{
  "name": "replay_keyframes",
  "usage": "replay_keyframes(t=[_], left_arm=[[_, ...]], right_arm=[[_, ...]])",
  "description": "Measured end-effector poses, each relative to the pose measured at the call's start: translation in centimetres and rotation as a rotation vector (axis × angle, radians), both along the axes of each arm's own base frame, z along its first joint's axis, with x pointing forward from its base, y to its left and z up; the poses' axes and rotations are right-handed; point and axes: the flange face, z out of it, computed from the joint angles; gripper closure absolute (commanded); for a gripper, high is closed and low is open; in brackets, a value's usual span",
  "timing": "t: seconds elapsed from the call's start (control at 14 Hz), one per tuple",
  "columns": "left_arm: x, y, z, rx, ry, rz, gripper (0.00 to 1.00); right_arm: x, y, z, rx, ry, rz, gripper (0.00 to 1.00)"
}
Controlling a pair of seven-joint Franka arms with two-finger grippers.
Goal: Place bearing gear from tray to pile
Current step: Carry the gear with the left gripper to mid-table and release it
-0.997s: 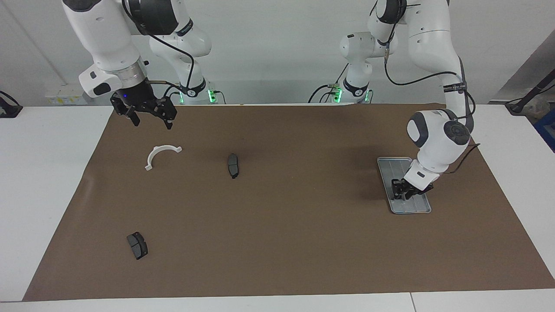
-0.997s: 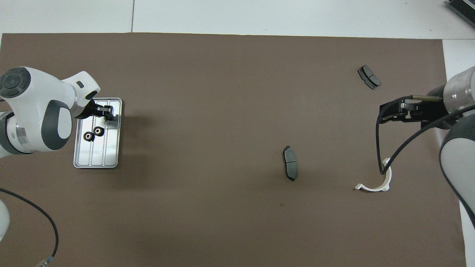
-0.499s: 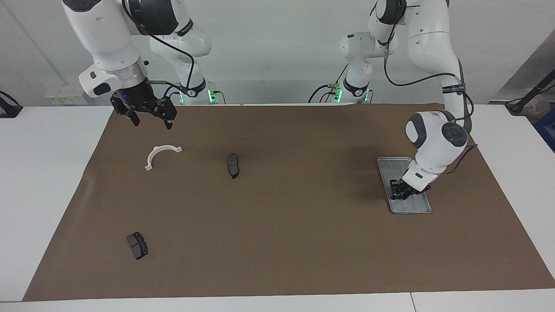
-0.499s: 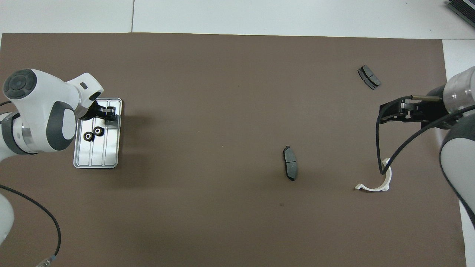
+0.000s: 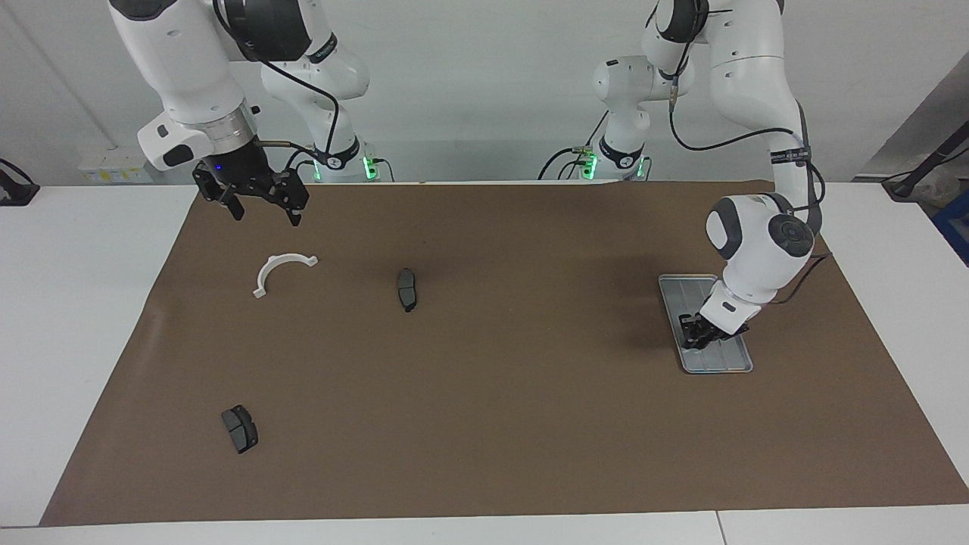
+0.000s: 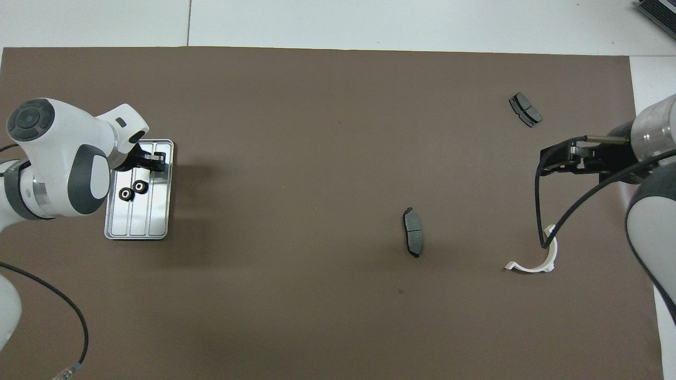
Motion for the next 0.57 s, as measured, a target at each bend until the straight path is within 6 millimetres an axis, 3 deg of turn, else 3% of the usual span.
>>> replay_keyframes(t=[0.14,0.28,0.43,0.57], left_arm=[[0.7,-0.5,1.0,-0.003,-0.020,0.035,0.87],[1.5,-3.0,2.2,-0.013,-0.039,0.093,0.87],[1.6,-7.3,2.6,-0.023,-0.033,0.138,0.87],[0.4,-13.3,2.3,-0.028,-0.005,0.182,0.87]], right_arm=[[0.0,0.0,0.0,0.000,0.000,0.000,0.00],[0.0,0.0,0.0,0.000,0.000,0.000,0.00],[0.0,0.0,0.0,0.000,0.000,0.000,0.00],[0.0,0.0,0.0,0.000,0.000,0.000,0.00]])
